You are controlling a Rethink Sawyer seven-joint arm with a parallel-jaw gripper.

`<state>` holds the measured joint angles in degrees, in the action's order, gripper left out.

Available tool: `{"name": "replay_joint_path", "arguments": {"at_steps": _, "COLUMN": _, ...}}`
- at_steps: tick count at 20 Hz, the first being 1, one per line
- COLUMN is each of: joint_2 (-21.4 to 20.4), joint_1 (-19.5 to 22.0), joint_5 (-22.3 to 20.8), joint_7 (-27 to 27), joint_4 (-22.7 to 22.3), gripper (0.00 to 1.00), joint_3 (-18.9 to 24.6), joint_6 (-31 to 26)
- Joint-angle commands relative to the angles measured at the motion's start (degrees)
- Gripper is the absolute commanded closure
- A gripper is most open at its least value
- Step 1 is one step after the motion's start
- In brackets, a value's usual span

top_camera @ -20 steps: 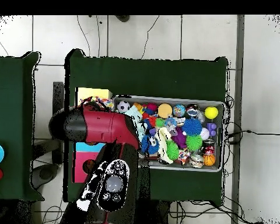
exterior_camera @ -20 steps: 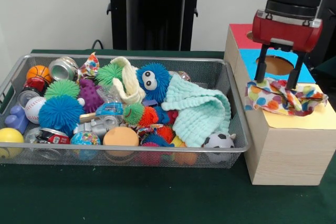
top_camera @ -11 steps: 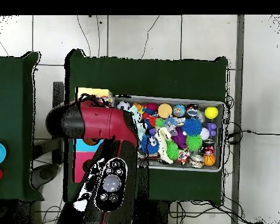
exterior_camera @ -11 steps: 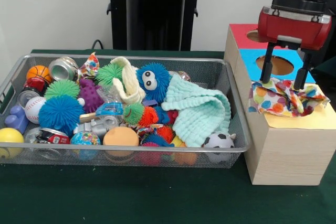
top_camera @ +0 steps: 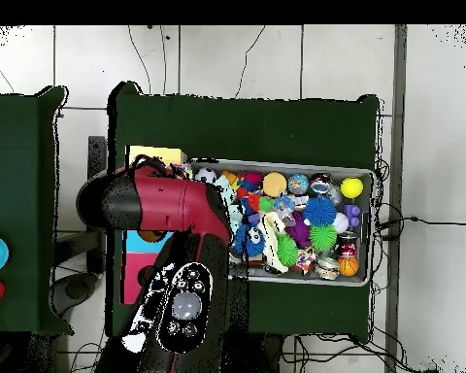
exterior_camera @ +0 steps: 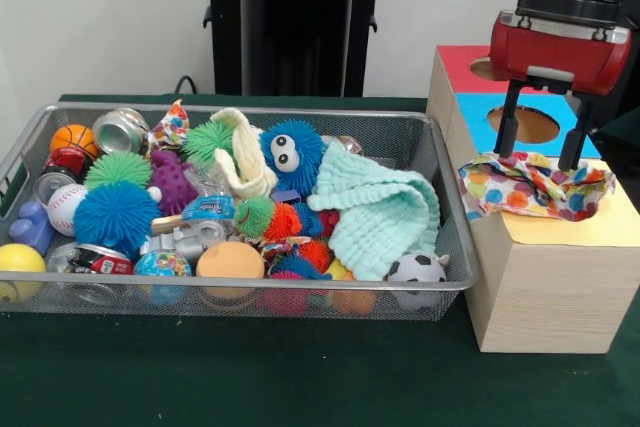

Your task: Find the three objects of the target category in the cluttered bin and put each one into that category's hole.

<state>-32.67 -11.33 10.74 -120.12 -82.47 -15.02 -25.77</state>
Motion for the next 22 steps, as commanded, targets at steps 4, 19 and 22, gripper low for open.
{"name": "replay_joint_path", "arguments": {"at_steps": 4, "joint_2": 2.41, "joint_1": 1.26, "joint_5": -1.27, "joint_7": -5.17, "joint_4": 0.64, "gripper": 0.00, "joint_3": 2.55, "joint_6": -6.42}}
{"name": "replay_joint_path", "arguments": {"at_steps": 19, "joint_2": 2.21, "joint_1": 1.91, "joint_5": -1.59, "joint_7": -4.05, "joint_4": 0.91, "gripper": 0.00, "joint_3": 3.04, "joint_6": -6.21}}
{"name": "replay_joint_path", "arguments": {"at_steps": 22, "joint_2": 1.54, "joint_1": 2.20, "joint_5": -1.57, "joint_7": -3.65, "joint_4": 0.95, "gripper": 0.00, "joint_3": 3.06, "joint_6": -7.21}}
